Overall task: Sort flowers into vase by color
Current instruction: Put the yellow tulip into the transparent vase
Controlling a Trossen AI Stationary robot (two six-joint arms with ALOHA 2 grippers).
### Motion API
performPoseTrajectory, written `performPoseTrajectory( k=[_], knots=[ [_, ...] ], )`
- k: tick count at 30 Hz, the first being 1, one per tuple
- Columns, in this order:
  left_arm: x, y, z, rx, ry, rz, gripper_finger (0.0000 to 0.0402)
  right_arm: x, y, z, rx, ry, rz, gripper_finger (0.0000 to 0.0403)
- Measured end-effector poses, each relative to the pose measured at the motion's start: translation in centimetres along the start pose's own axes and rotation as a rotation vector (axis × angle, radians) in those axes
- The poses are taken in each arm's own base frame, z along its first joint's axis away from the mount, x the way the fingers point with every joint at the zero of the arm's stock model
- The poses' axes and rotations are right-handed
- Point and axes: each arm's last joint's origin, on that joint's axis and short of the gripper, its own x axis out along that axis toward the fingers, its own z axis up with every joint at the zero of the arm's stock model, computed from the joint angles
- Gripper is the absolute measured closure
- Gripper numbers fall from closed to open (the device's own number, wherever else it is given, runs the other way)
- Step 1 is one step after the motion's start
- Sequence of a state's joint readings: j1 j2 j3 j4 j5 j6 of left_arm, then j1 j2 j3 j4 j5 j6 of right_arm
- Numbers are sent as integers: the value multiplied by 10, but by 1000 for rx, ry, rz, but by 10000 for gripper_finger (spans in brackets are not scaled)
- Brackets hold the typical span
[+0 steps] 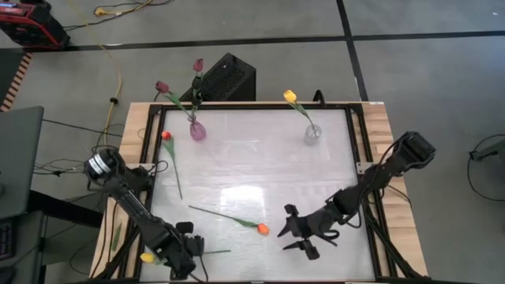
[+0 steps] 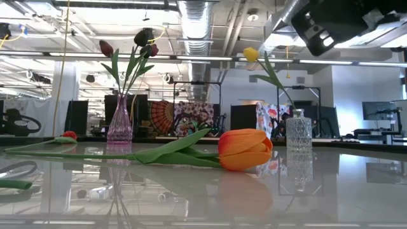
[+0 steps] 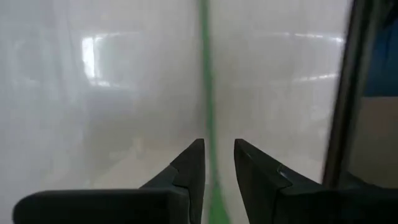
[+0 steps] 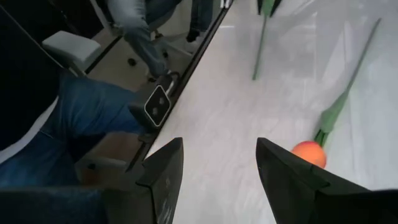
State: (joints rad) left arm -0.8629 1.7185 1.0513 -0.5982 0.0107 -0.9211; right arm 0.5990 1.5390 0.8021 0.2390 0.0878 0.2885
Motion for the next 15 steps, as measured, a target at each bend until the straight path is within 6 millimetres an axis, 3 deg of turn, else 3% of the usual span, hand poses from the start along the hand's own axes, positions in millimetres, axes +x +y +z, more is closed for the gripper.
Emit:
performPoseTrajectory(
  k=[6,15],
  knots=[
    [18,-5,-14,-13,30,49,322,4,5,-7,-3,18,-34,176],
    [32,-7,-18,14,54,88,321,3,7,-7,8,12,-29,176]
  ],
)
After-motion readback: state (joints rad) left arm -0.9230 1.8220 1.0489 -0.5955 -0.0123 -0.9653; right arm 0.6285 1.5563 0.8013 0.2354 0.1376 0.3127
